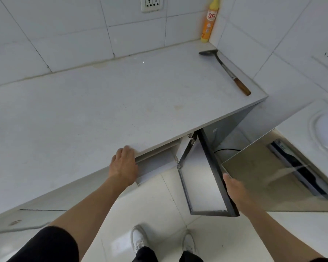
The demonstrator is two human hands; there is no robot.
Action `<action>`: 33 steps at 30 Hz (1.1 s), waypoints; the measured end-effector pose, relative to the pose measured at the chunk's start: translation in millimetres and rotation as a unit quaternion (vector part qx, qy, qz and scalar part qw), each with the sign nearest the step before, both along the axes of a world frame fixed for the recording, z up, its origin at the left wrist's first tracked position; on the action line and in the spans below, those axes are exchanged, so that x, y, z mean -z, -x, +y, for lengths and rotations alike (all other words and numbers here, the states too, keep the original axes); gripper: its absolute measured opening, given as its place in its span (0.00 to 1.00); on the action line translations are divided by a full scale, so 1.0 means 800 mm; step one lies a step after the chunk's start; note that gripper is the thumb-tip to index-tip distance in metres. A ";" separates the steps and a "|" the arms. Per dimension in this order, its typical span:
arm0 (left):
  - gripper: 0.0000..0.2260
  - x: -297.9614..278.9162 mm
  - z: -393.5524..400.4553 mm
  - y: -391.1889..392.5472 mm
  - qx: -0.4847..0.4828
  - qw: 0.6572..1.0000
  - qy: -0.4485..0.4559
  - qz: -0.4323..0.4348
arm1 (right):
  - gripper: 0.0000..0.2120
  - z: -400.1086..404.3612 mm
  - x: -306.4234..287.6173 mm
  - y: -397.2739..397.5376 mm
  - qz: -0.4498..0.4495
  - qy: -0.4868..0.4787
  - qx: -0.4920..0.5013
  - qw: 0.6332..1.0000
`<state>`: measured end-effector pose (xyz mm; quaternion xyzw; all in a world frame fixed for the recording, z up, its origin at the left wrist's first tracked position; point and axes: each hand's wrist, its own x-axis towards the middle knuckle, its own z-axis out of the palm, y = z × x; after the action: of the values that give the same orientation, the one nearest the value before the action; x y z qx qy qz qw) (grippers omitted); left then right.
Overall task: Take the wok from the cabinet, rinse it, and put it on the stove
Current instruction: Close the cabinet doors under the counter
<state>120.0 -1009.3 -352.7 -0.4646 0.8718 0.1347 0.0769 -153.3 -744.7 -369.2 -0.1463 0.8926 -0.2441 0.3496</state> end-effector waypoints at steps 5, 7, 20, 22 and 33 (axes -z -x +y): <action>0.17 0.007 -0.026 -0.022 0.048 0.999 0.011 0.008 | 0.34 -0.020 -0.004 -0.039 -0.219 0.056 0.126 0.966; 0.17 0.004 -0.032 -0.024 0.063 0.998 0.005 -0.001 | 0.35 -0.031 0.000 -0.055 -0.270 0.076 0.155 0.947; 0.15 -0.004 -0.058 -0.068 0.078 0.997 -0.017 0.008 | 0.33 -0.179 0.023 -0.175 -0.409 0.258 0.341 0.806; 0.17 -0.002 -0.059 -0.076 0.087 0.996 -0.021 0.009 | 0.33 -0.199 0.025 -0.181 -0.418 0.272 0.359 0.789; 0.19 -0.012 -0.058 -0.078 0.080 0.995 -0.053 0.029 | 0.37 -0.268 0.021 -0.198 -0.457 0.299 0.370 0.751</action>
<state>182.5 -1055.6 -343.5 -0.3844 0.8997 0.1879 0.0865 5.0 -958.9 -386.3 0.2277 0.4920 -0.6466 0.5367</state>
